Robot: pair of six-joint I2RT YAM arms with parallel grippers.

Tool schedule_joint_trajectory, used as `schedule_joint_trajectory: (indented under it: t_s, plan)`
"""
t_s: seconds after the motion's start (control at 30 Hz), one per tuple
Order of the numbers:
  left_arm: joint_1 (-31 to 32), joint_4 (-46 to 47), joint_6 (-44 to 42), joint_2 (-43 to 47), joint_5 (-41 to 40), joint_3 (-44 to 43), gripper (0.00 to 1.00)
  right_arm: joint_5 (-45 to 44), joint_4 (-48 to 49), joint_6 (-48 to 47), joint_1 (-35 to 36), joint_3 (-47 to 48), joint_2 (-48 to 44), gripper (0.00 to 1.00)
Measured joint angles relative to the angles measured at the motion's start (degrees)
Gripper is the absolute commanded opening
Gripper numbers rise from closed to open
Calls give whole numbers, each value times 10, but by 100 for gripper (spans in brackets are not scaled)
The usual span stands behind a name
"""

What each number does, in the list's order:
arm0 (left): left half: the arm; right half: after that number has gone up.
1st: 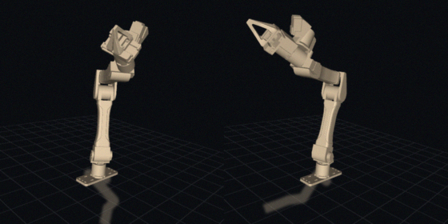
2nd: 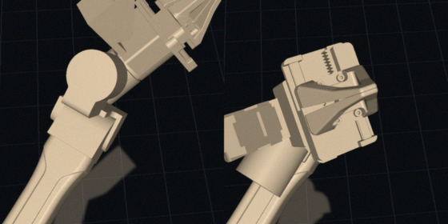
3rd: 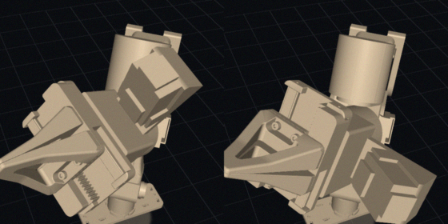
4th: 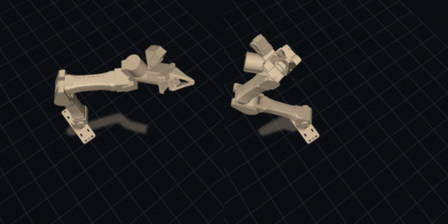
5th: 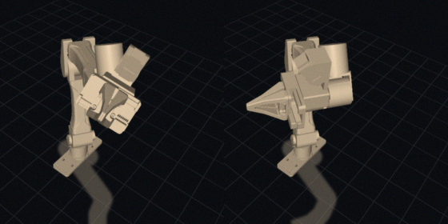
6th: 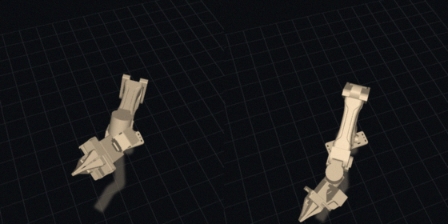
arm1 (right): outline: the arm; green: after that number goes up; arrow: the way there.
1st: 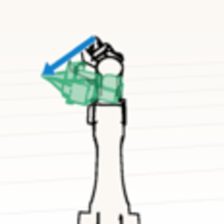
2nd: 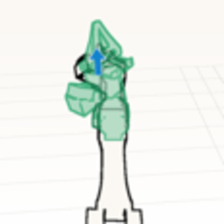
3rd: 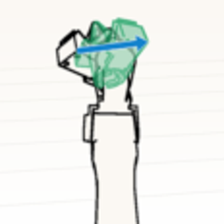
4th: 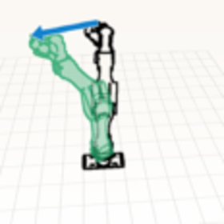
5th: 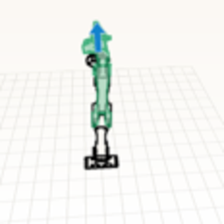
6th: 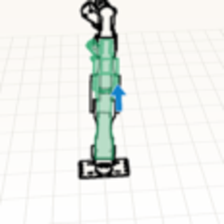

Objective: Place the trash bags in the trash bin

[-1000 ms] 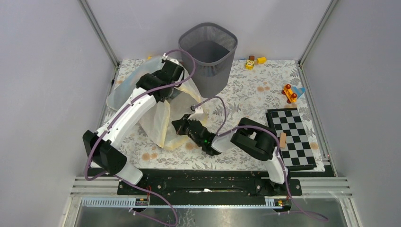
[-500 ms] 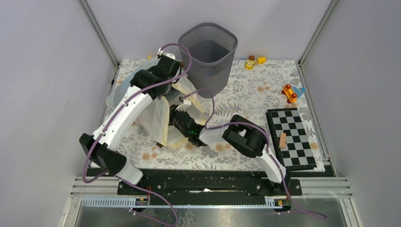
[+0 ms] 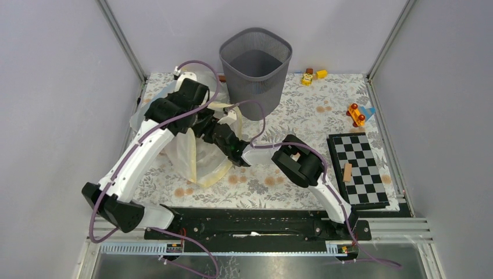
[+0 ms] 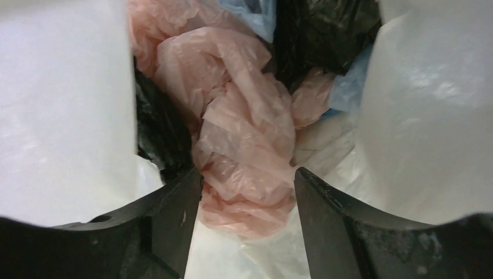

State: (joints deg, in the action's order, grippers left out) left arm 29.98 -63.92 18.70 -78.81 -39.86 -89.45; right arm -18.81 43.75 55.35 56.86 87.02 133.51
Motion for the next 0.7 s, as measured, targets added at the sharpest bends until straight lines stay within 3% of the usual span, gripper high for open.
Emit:
schedule_joint_trajectory:
  t_s: [0.13, 0.3, 0.7]
  plan:
    - [-8, 6, 0, 19, -4, -2, 0, 5, -19, 16, -3, 15, 11, 69]
    - [-14, 8, -2, 16, 3, -8, 0, 28, -23, 36, -4, 54, 48, 78]
    - [-22, 10, -5, -1, 35, -10, 0, 50, -54, 36, -2, 141, 112, 59]
